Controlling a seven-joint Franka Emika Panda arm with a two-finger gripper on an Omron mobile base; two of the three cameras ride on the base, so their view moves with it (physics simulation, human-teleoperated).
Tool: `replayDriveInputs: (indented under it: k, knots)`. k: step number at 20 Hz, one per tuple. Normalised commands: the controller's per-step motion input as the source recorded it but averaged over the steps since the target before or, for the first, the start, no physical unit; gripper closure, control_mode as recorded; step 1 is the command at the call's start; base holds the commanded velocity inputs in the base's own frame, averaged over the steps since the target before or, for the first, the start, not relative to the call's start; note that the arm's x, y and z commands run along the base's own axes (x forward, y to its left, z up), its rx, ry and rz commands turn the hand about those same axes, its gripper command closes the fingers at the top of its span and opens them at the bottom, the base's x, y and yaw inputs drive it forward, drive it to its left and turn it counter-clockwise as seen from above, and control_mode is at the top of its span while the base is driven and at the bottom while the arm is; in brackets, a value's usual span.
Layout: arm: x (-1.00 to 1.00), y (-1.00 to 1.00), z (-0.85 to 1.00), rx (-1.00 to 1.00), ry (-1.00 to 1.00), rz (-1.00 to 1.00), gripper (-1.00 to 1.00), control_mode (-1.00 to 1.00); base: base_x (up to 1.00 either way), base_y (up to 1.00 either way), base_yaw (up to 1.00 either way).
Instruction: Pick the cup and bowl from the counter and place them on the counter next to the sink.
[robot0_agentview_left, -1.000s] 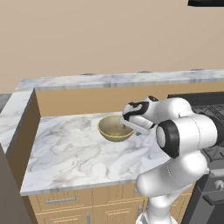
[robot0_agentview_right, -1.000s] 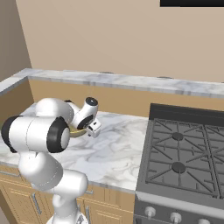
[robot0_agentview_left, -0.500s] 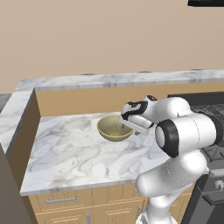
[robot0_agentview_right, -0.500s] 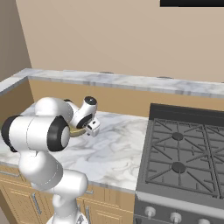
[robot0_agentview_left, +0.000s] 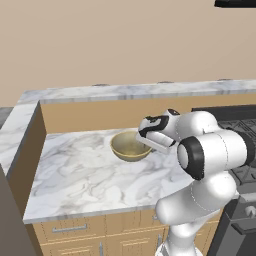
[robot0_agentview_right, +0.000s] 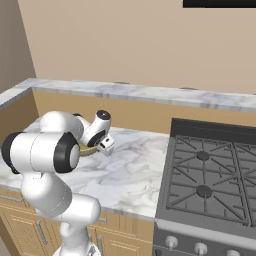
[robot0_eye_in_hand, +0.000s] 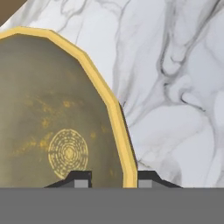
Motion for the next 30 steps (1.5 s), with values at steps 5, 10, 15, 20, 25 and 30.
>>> replayDriveInputs:
  k: [5, 10, 15, 20, 25, 30]
  knots:
    - [0.00, 0.00, 0.00, 0.00, 0.00, 0.00, 1.00, -1.00, 0.00, 0.00, 0.00]
    - [0.00, -0.01, 0.03, 0.00, 0.01, 0.00, 1.00, -1.00, 0.00, 0.00, 0.00]
    - [-0.31, -0.17, 0.32, 0.00, 0.01, 0.00, 1.00, -1.00, 0.00, 0.00, 0.00]
    - [-0.56, -0.22, 0.54, 0.04, -0.02, 0.00, 1.00, -1.00, 0.00, 0.00, 0.00]
    - [-0.47, -0.07, 0.57, 0.05, -0.05, 0.00, 1.00, -1.00, 0.00, 0.00, 0.00]
    - [-0.58, 0.00, 0.53, 0.04, 0.00, 0.00, 1.00, -1.00, 0.00, 0.00, 0.00]
